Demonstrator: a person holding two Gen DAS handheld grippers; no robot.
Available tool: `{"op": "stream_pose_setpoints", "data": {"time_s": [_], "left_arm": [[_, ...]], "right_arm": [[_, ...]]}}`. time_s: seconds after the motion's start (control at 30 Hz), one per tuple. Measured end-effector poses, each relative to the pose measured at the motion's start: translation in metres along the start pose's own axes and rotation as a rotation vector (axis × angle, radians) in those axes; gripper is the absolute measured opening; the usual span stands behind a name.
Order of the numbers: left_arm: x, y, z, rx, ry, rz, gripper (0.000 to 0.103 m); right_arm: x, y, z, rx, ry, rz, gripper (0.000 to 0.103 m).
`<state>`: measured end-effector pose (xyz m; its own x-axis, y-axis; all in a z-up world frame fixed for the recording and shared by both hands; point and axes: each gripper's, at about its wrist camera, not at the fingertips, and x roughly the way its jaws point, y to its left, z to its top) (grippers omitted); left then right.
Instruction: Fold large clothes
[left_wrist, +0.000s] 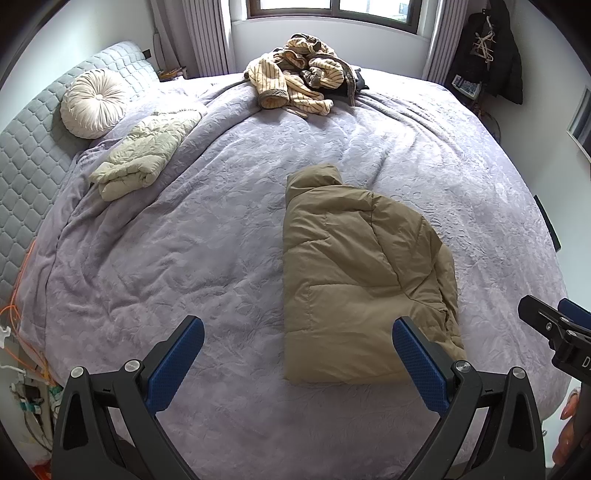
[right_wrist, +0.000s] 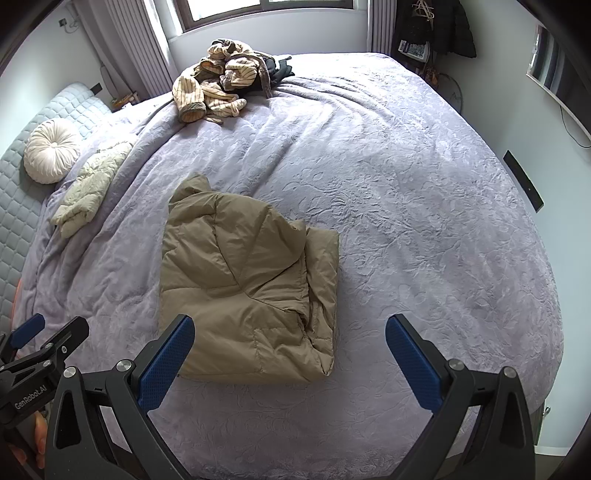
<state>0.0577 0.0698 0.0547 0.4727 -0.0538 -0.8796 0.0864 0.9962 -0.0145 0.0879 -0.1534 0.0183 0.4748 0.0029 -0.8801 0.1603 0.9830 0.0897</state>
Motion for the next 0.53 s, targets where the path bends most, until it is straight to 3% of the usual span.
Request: {"op": "stream_pose_setpoints", "data": {"time_s": [0.53], "left_arm": [[-0.0012, 0.0014, 0.0032, 0.003, 0.005, -0.025, 0.102]], "right_arm": [[0.0012, -0.0008, 0.002, -0.003, 0.001, 0.001, 0.103]]}}
